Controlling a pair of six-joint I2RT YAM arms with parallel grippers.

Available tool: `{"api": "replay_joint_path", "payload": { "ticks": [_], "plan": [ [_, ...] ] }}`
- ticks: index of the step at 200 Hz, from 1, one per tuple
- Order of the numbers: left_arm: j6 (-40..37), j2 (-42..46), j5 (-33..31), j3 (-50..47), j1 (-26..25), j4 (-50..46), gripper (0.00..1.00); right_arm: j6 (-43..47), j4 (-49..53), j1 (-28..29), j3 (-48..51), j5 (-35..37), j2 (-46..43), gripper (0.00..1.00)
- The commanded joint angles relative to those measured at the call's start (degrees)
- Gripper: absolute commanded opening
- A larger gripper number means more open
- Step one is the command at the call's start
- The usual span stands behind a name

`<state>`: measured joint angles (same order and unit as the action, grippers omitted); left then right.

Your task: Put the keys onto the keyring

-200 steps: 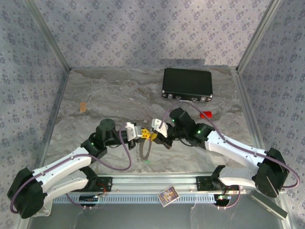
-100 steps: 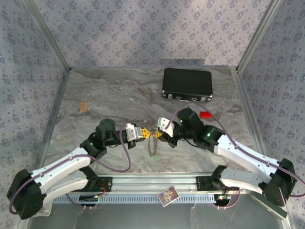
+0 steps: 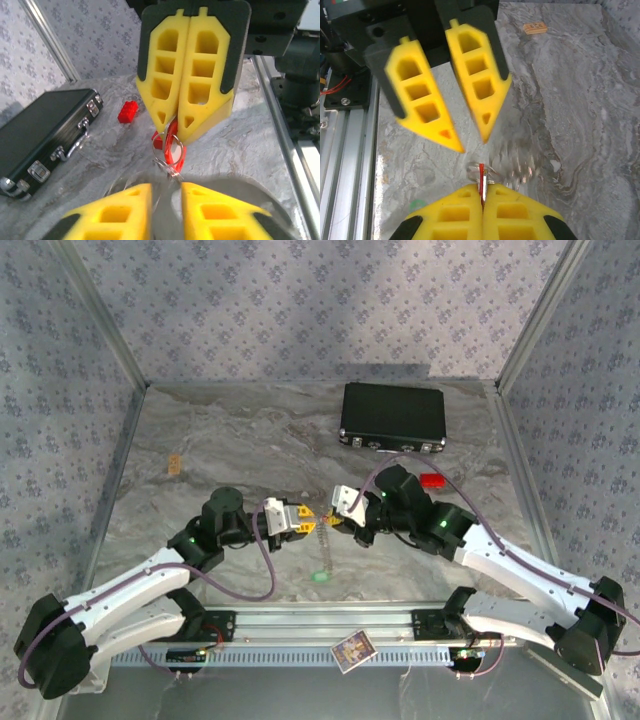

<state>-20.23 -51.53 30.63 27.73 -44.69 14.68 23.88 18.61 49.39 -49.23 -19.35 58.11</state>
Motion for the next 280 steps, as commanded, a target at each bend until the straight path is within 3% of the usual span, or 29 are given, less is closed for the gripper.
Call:
{"api": "replay_joint_path", "payload": {
  "ticks": [1, 31, 52, 65, 90, 101, 113, 145, 175, 201, 256, 280],
  "plan": [
    [0.4, 1.0, -0.7, 1.5, -0.1, 1.4, 0.35, 1.5, 1.2, 0.1, -2.5, 2.1, -0.9, 0.00],
    [1.6, 4.2, -3.4, 0.1, -0.1, 3.4, 0.48, 2.0, 2.6, 0.1, -3.6, 3.3, -0.4, 0.00],
    [2.8, 7.6, -9.9, -1.5, 0.0, 5.7, 0.51, 2.2, 3.4, 0.2, -5.5, 3.5, 1.0, 0.00],
    [3.7, 10.2, -17.5, -2.5, 0.0, 7.1, 0.53, 2.1, 3.5, 0.7, -7.3, 3.2, 2.6, 0.00],
    [7.2, 15.7, -38.5, -3.2, 1.2, 6.8, 0.60, 2.6, 1.3, 4.0, -11.7, 2.7, 7.2, 0.00],
    [10.4, 18.5, -46.5, -3.0, 3.4, 5.1, 0.64, 2.3, -1.1, 5.4, -13.7, 2.1, 10.1, 0.00],
    [14.2, 21.7, -50.5, -2.5, 7.4, 0.8, 0.66, 1.1, -4.8, 6.8, -16.0, 0.5, 13.7, 0.00],
    [23.0, 28.2, -52.8, -1.3, 19.1, -10.1, 0.69, -4.5, -16.9, 9.8, -21.4, -0.5, 24.2, 0.00],
    [27.5, 29.9, -51.9, -2.1, 24.5, -14.5, 0.72, -7.4, -21.6, 9.9, -22.3, 2.0, 32.8, 0.00],
    [29.0, 29.0, -51.4, -3.7, 25.8, -14.0, 0.73, -3.7, -16.4, 8.1, -21.9, 5.5, 36.1, 0.00],
    [31.9, 23.7, -52.1, -6.2, 26.4, -10.8, 0.73, 9.9, 4.3, 4.5, -18.7, 13.9, 37.5, 0.00],
    [32.5, 20.9, -53.2, -6.9, 26.5, -9.1, 0.73, 12.1, 7.4, 3.9, -14.6, 17.8, 37.7, 0.00]
  ]
}}
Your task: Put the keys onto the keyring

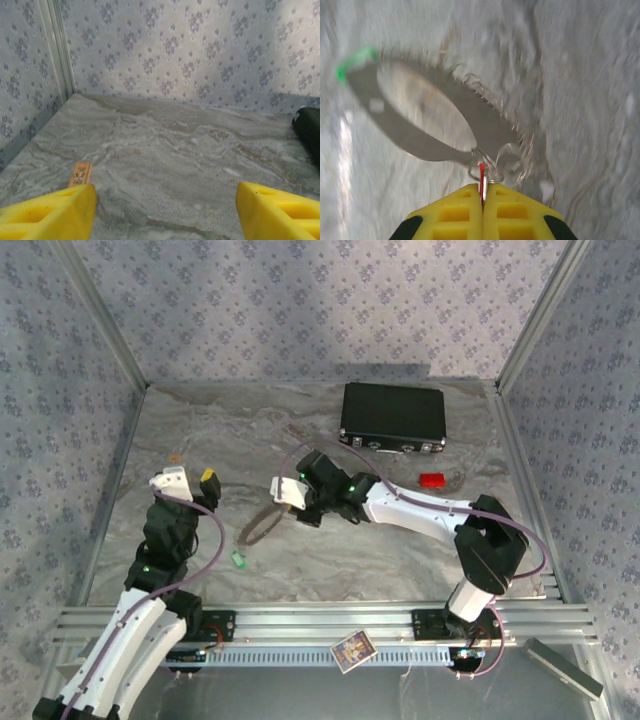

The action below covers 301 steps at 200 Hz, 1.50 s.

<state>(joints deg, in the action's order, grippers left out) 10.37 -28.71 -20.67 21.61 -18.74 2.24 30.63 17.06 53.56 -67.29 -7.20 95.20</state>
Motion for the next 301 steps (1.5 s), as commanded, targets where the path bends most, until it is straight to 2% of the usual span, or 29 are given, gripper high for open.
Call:
{"api": "replay_joint_path", "payload": {
  "ticks": [1, 41, 111, 122, 152, 171, 178, 190, 205, 224, 263, 280, 301],
  "plan": [
    [1.9, -1.9, -1.9, -0.8, 0.5, 3.4, 0.73, 5.4, 9.0, -0.3, 3.6, 5.9, 0.7, 0.00],
    [0.1, -6.0, -2.5, -0.6, 0.8, 4.8, 0.73, 6.5, 14.7, -0.1, 6.1, 14.5, 3.3, 0.00],
    [-2.4, -7.6, -3.2, -0.6, 2.7, 4.2, 0.76, 3.8, 22.5, 3.5, 7.2, 17.8, 4.1, 0.00],
    [-3.0, -7.8, -3.2, -0.5, 2.9, 4.2, 0.77, 3.6, 23.0, 3.7, 7.3, 17.9, 4.5, 0.05],
    [-4.3, -9.5, -3.6, -0.4, 4.0, 5.0, 0.81, 2.4, 23.7, 3.6, 7.2, 16.0, 3.6, 0.29],
    [-5.1, -11.3, -3.6, -0.3, 4.8, 5.8, 0.84, 1.5, 23.5, 1.9, 8.2, 12.8, 0.9, 0.36],
    [-5.4, -12.0, -3.7, -0.3, 5.2, 5.9, 0.90, 1.0, 23.1, 1.0, 8.8, 11.3, -1.0, 0.37],
    [-5.7, -12.8, -3.6, -0.3, 6.0, 6.2, 0.99, 0.1, 21.9, -1.7, 10.1, 7.5, -5.2, 0.39],
    [-5.8, -13.9, -2.9, -0.4, 7.2, 7.3, 1.00, -0.6, 17.8, -5.7, 12.5, 2.9, -11.8, 0.42],
    [-5.7, -16.3, -0.7, -0.7, 9.0, 9.4, 1.00, -5.6, 6.2, -13.3, 17.7, -1.2, -20.9, 0.43],
    [-7.7, -23.5, 2.1, -0.9, 11.2, 14.2, 1.00, -19.9, -21.5, -30.7, 32.1, 3.7, -31.8, 0.47],
    [-7.1, -25.0, 5.5, -1.6, 13.3, 16.5, 1.00, -23.0, -32.3, -37.0, 37.8, 8.3, -32.1, 0.48],
    [-6.8, -27.2, 6.6, -2.8, 14.6, 20.0, 1.00, -25.2, -43.3, -43.7, 43.3, 9.3, -29.4, 0.48]
  ]
}}
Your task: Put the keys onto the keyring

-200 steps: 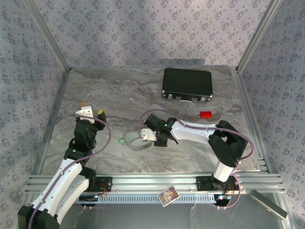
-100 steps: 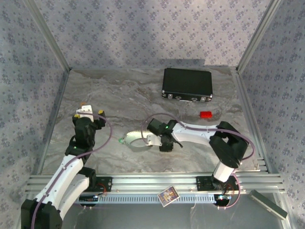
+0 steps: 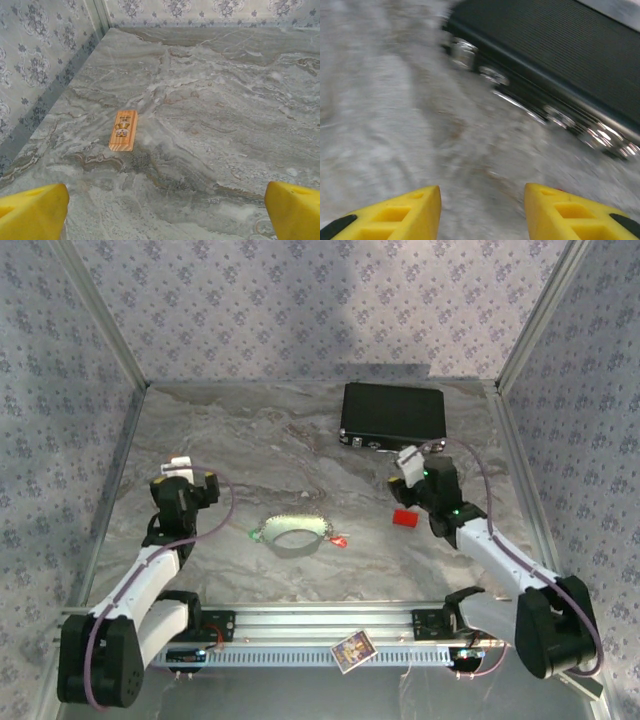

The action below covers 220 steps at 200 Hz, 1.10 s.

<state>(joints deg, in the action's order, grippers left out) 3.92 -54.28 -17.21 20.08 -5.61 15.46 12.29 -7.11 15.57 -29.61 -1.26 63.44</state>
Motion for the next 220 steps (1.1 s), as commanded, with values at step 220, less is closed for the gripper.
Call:
{"api": "replay_joint_path", "payload": {
  "ticks": [220],
  "plan": [
    [-2.5, -33.8, 11.1, 3.3, 5.5, 31.9, 1.00, -9.7, -38.9, -20.0, 7.4, -7.2, 23.4, 0.63]
  ]
}}
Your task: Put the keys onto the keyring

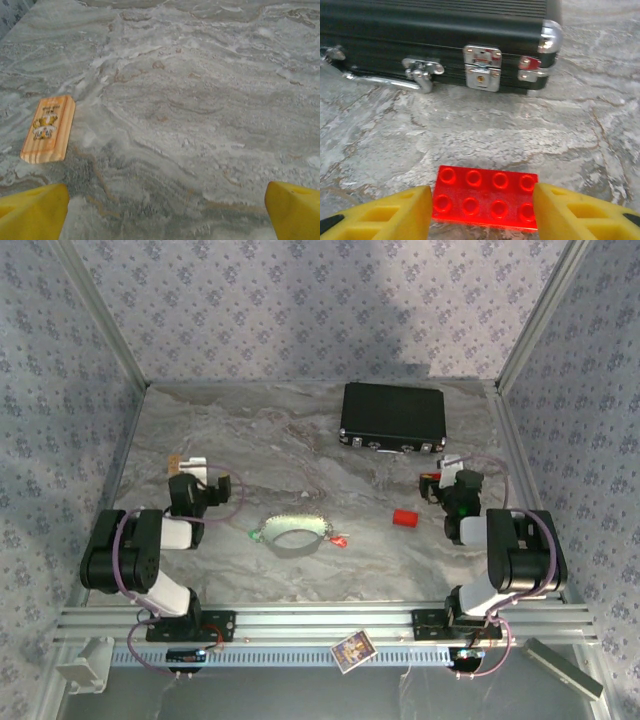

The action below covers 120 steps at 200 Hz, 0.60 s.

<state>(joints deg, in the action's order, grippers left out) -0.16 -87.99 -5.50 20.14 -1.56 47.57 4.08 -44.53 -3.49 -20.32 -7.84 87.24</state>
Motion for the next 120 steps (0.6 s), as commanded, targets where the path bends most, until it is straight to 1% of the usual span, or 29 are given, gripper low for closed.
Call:
{"api": "replay_joint_path", "payload": {
  "ticks": [1, 10, 18, 26, 86, 120],
  "plan": [
    [1.6, 0.0, -0.7, 3.2, 1.4, -0.3, 1.00, -1.5, -1.3, -0.8, -1.8, -0.5, -0.3, 0.63],
    [1.5, 0.0, -0.6, 3.3, 1.4, -0.4, 1.00, -1.6, -3.0, -0.6, -1.6, -0.3, 0.2, 0.65],
    [1.6, 0.1, -0.5, 3.3, 1.4, -0.6, 1.00, -1.4, -1.3, -0.5, -1.9, 0.1, -0.3, 0.66],
    [1.6, 0.1, -0.3, 3.4, 1.5, -0.6, 1.00, -1.5, -2.5, -0.5, -1.7, 0.2, 0.1, 0.66],
    [1.7, -0.1, 0.9, 3.9, 1.9, -1.4, 1.00, -1.4, -1.9, -0.4, -1.8, 0.3, 0.0, 0.70],
    [1.7, 0.0, 0.9, 3.7, 1.8, -1.1, 1.00, -1.4, -1.9, -0.4, -1.8, 0.3, 0.0, 0.74]
  ]
}}
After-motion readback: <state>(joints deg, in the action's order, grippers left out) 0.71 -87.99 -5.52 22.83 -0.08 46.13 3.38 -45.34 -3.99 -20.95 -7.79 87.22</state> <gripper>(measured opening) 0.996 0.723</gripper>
